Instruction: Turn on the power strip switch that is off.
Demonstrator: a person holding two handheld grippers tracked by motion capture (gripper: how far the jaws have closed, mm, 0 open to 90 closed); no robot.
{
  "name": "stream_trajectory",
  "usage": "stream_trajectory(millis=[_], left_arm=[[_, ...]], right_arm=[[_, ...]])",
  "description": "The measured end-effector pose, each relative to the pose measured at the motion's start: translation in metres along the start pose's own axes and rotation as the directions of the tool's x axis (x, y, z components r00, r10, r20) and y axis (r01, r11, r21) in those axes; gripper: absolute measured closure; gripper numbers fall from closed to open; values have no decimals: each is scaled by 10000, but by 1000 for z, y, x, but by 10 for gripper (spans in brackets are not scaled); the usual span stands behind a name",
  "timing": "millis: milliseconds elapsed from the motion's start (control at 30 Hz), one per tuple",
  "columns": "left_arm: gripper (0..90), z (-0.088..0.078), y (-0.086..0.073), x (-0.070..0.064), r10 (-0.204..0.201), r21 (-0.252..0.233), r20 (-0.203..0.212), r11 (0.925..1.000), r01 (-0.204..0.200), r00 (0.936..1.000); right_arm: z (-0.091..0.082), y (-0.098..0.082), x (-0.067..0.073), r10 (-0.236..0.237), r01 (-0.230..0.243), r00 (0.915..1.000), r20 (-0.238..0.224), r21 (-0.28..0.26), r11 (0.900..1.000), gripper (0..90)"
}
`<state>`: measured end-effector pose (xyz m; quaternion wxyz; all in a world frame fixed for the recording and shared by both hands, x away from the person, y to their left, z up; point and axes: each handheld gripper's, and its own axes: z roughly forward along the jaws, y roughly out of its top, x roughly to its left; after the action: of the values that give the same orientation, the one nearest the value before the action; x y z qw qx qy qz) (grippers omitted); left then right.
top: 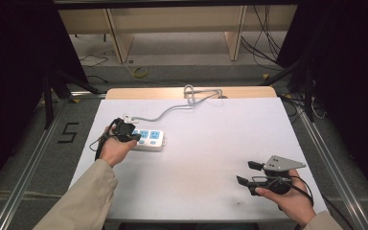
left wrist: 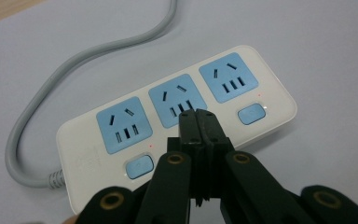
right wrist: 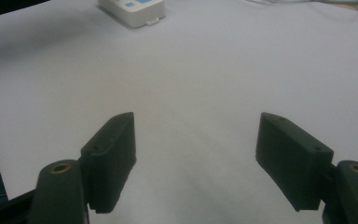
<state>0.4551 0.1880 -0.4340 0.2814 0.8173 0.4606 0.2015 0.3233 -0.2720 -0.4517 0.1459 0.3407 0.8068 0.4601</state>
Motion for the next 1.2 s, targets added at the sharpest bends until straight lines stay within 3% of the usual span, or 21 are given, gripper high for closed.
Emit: stream_trajectory(millis=[1200], left_arm=[[900,17,8,1,-38,307,-81,9995,41,10000]], right_arm=[[0,0,0,-42,42,10000,-3,28,10000,290]])
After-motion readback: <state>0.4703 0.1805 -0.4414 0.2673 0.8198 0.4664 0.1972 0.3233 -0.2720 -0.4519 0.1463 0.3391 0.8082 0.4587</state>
